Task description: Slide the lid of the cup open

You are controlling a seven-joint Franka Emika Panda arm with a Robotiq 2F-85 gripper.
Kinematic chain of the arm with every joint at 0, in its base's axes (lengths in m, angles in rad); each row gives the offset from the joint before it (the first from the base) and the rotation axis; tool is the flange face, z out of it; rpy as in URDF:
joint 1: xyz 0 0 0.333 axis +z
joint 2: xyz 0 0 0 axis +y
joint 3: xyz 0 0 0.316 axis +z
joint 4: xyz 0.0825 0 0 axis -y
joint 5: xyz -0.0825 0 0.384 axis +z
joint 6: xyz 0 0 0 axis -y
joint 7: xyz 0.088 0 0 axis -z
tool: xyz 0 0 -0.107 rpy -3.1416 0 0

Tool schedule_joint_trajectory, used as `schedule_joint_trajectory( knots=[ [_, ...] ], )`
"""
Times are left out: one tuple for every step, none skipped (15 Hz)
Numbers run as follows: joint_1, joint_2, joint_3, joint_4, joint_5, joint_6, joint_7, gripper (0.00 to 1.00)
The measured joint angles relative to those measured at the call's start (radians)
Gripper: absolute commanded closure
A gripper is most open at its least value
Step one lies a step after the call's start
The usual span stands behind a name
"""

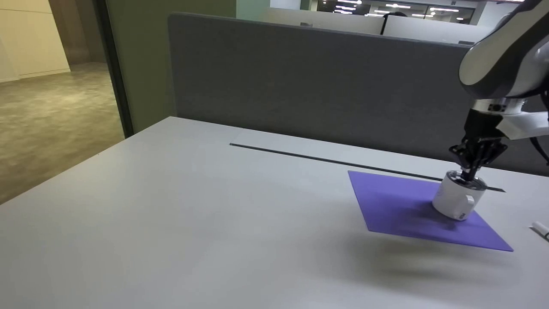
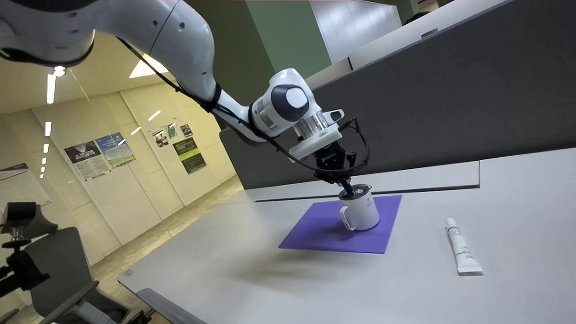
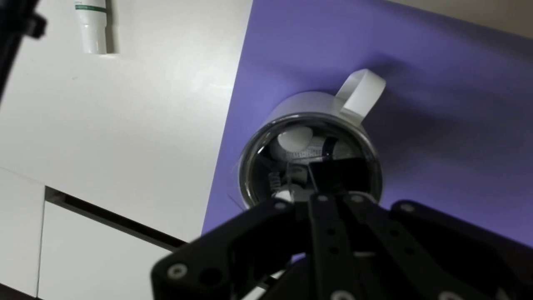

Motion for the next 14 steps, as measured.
schedule_joint_trajectory(
  knots=[
    [0.001, 0.004, 0.0, 0.0, 0.0, 0.006, -0.001, 1.0],
    [0.001, 0.007, 0.001, 0.0, 0.0, 0.01, -0.002, 1.0],
    [0.001, 0.01, 0.002, 0.0, 0.0, 0.013, -0.003, 1.0],
    [0.001, 0.012, 0.003, 0.0, 0.0, 0.016, -0.004, 1.0],
    [0.001, 0.012, 0.004, 0.0, 0.0, 0.017, -0.005, 1.0],
    [0.001, 0.012, 0.004, 0.0, 0.0, 0.018, -0.006, 1.0],
    [0.001, 0.012, 0.004, 0.0, 0.0, 0.019, -0.007, 1.0],
    [0.001, 0.012, 0.004, 0.0, -0.002, 0.019, -0.007, 1.0],
    [0.002, 0.013, 0.004, 0.0, -0.004, 0.02, -0.007, 1.0],
    [0.004, 0.013, 0.002, 0.0, -0.006, 0.02, -0.007, 1.0],
    [0.006, 0.013, 0.0, 0.0, -0.009, 0.02, -0.007, 1.0],
    [0.008, 0.013, -0.001, 0.001, -0.012, 0.021, -0.007, 1.0],
    [0.009, 0.014, -0.003, 0.001, -0.017, 0.021, -0.007, 1.0],
    [0.01, 0.015, -0.005, 0.003, -0.022, 0.021, -0.007, 1.0]
  ],
)
